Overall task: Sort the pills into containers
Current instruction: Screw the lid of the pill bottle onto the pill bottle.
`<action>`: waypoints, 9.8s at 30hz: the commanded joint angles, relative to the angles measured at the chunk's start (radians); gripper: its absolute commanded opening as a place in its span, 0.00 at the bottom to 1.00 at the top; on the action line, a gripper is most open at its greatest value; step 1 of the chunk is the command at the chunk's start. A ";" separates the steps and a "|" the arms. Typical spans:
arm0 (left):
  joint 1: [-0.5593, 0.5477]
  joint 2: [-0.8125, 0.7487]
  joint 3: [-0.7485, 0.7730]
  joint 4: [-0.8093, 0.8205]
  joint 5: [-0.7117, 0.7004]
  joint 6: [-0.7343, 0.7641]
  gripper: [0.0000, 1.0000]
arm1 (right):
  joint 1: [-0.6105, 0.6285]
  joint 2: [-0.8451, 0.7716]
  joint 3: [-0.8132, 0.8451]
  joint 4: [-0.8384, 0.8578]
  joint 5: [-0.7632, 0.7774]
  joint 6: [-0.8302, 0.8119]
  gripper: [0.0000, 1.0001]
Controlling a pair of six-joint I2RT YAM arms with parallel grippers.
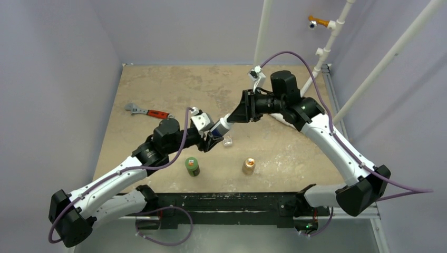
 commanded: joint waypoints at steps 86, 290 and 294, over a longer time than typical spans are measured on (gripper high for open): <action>0.073 -0.085 -0.087 0.651 0.204 -0.362 0.00 | 0.016 -0.028 0.163 0.443 -0.133 0.014 0.90; -0.112 0.085 0.170 0.290 -0.455 -0.118 0.00 | 0.209 0.079 0.260 0.298 0.611 0.089 0.99; -0.029 0.053 0.130 0.294 -0.245 -0.176 0.00 | 0.114 0.027 0.180 0.407 0.343 0.071 0.99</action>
